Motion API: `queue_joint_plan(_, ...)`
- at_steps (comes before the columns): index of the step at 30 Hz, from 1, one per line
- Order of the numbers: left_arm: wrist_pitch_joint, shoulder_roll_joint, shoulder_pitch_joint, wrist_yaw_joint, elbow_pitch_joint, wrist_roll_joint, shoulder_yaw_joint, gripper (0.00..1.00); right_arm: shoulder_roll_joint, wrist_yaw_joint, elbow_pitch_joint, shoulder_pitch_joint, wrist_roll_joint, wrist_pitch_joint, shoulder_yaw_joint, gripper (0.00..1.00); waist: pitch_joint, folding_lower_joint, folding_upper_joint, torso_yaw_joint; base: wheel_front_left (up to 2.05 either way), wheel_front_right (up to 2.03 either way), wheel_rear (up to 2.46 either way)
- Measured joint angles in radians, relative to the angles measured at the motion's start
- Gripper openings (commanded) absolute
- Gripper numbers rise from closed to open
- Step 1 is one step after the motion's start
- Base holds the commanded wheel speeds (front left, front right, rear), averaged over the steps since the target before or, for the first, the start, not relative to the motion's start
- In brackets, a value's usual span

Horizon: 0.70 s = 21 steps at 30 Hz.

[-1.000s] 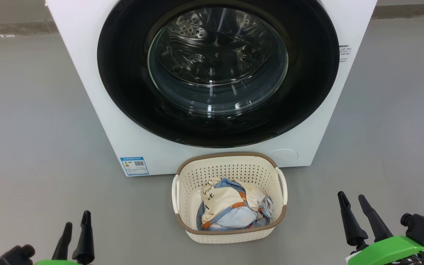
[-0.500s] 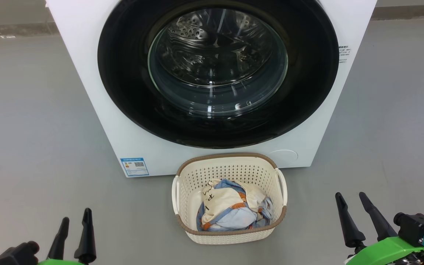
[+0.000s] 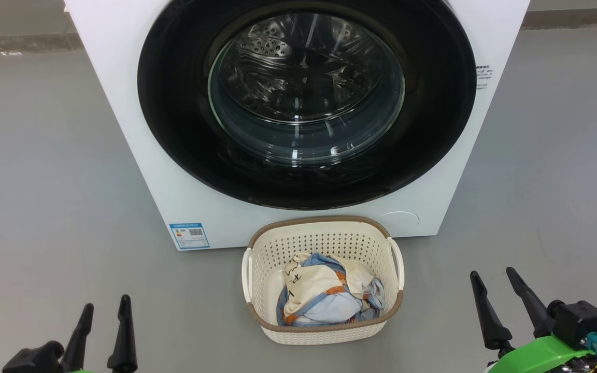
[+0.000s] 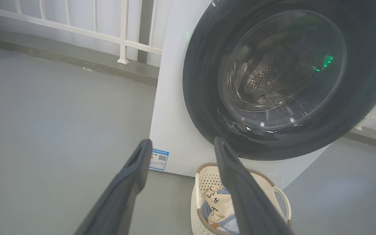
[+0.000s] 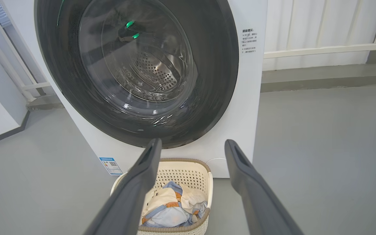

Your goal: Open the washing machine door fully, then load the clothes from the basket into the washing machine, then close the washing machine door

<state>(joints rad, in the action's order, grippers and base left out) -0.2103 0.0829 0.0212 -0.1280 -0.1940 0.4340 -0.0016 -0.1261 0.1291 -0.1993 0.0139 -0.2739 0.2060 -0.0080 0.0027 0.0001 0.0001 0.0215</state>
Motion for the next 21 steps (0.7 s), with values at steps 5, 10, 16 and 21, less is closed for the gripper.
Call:
queue_joint_plan(5, -0.010, 0.001, 0.000, 0.000, 0.006, -0.053, 0.004, 1.00, 0.000, 0.000, 0.001, 0.000, 0.047, 0.013, 0.000, 1.00, 0.001, 0.0000, 0.0000, 0.000, 0.00, 0.00, 0.00)
queue_joint_plan(10, -0.027, 0.002, 0.000, 0.000, 0.016, -0.111, 0.011, 1.00, 0.003, 0.000, 0.004, 0.000, 0.078, 0.029, -0.004, 1.00, 0.003, 0.0000, 0.0000, 0.000, 0.00, 0.00, 0.00)
queue_joint_plan(16, -0.038, 0.003, 0.001, -0.001, 0.025, -0.173, 0.012, 1.00, 0.007, 0.000, 0.003, -0.001, 0.119, 0.043, -0.008, 1.00, 0.009, 0.0000, 0.0000, 0.001, 0.00, 0.00, 0.00)
queue_joint_plan(21, -0.038, 0.003, 0.001, -0.001, 0.025, -0.175, 0.019, 1.00, 0.012, 0.000, -0.004, -0.001, 0.120, 0.043, -0.026, 1.00, 0.012, -0.0001, 0.0000, 0.002, 0.00, 0.00, 0.00)
